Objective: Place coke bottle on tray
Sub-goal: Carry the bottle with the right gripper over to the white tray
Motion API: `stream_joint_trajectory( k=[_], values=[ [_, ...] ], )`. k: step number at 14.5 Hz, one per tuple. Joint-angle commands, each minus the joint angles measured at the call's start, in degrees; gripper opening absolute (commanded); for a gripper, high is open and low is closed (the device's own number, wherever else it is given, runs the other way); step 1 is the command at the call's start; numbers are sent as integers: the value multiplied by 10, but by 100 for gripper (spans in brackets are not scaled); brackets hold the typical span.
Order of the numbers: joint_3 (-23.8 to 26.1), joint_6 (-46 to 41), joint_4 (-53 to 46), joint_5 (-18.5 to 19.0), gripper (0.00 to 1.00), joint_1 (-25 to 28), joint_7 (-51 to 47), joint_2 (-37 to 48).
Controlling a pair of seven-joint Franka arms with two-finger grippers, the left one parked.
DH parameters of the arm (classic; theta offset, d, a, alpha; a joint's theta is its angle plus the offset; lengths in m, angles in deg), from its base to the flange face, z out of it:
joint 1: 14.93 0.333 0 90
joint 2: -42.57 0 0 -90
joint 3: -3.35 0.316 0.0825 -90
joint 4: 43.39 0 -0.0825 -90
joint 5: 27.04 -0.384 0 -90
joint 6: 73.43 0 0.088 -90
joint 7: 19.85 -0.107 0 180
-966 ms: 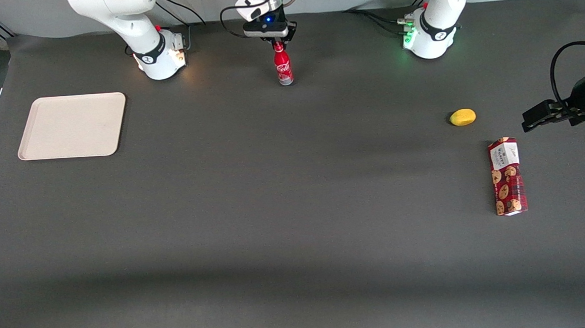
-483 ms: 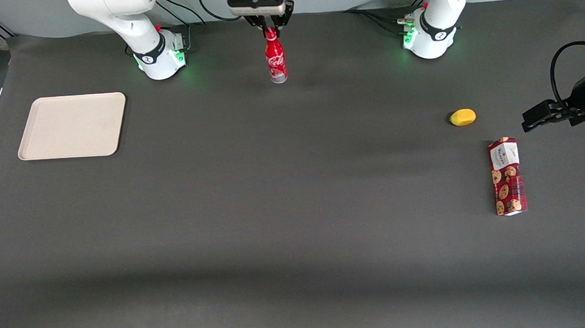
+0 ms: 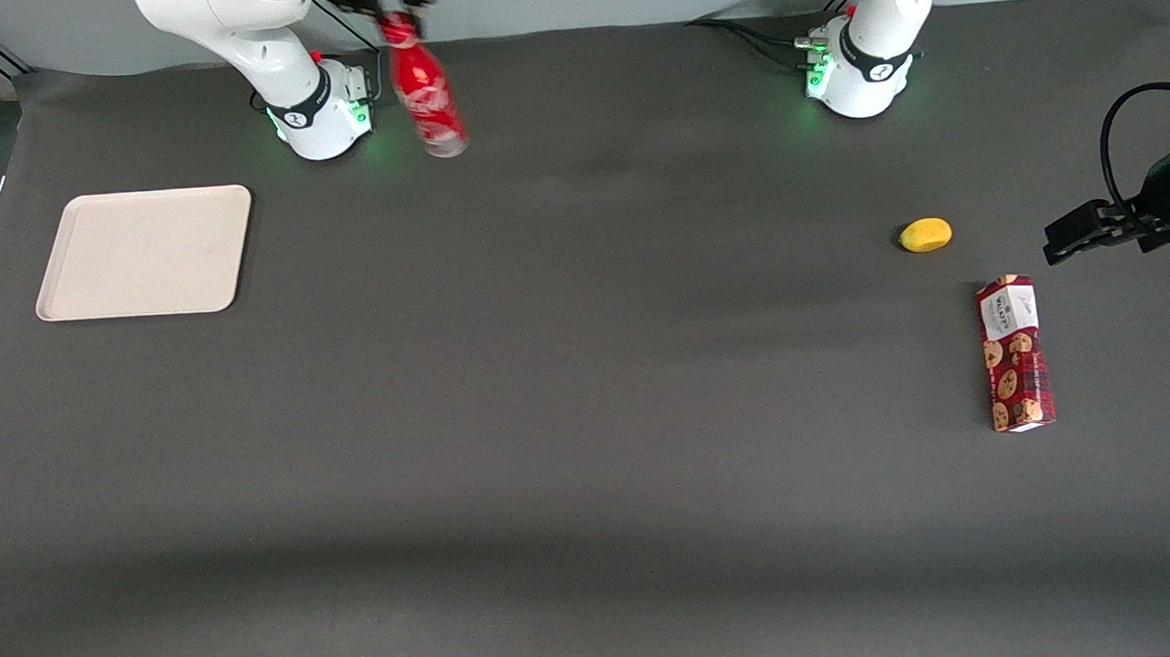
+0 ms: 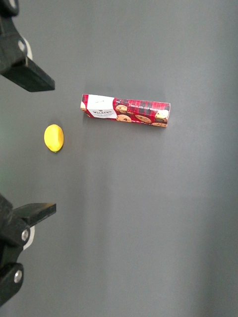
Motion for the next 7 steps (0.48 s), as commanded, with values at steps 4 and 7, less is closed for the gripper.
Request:
stream_joint_trajectory(
  k=[4,7],
  values=[
    [-252,-199,-99,20,15,9,343,37],
    [-370,-231,-78,122,15,6,562,45]
  ],
)
